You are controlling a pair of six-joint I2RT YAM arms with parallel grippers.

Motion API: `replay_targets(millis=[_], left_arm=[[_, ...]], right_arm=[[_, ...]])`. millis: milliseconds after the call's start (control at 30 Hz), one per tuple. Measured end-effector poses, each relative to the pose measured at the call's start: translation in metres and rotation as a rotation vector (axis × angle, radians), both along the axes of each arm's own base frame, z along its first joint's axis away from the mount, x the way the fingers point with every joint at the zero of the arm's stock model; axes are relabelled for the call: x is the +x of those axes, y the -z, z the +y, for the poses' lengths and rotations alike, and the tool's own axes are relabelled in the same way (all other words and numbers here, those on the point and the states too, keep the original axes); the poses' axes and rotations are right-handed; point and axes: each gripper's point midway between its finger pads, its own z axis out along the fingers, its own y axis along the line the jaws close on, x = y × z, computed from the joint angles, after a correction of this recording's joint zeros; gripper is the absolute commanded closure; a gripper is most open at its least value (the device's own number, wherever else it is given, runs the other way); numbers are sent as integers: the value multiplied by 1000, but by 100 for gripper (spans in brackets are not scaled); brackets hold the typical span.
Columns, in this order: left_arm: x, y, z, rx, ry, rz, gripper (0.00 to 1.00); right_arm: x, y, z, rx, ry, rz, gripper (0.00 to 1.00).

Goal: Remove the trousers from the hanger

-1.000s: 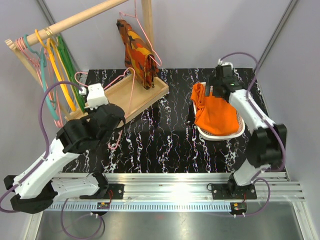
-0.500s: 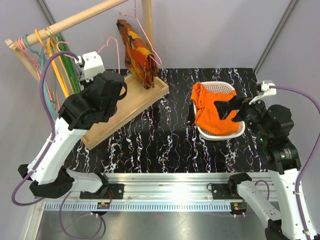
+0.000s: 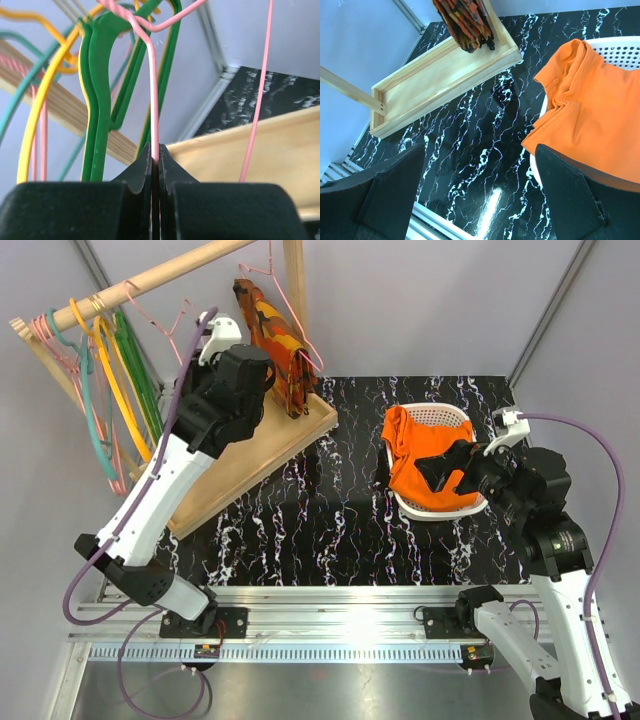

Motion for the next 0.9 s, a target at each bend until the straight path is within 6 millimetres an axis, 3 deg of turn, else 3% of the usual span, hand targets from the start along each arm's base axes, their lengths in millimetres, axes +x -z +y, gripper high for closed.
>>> replay_targets(millis=[333, 600, 733, 767, 833, 867, 900], left_arm=[[25, -13, 14, 107, -61, 27, 100], [53, 10, 22, 94, -68, 89, 100], [56, 25, 16, 63, -31, 119, 77], [56, 29, 13, 45, -12, 126, 61], [56, 33, 8, 0, 27, 136, 47], [55, 34, 5, -23, 47, 136, 34], [53, 34, 2, -53, 71, 133, 30]], right_arm=[[-3, -1, 6, 19, -35, 8, 1], [-6, -2, 9, 24, -54, 7, 0], [-7, -2, 8, 22, -54, 5, 0], [-7, -2, 8, 21, -54, 6, 1], [-8, 0, 8, 18, -54, 11, 1], [-8, 0, 8, 15, -54, 12, 1], [-8, 1, 8, 12, -55, 13, 0]])
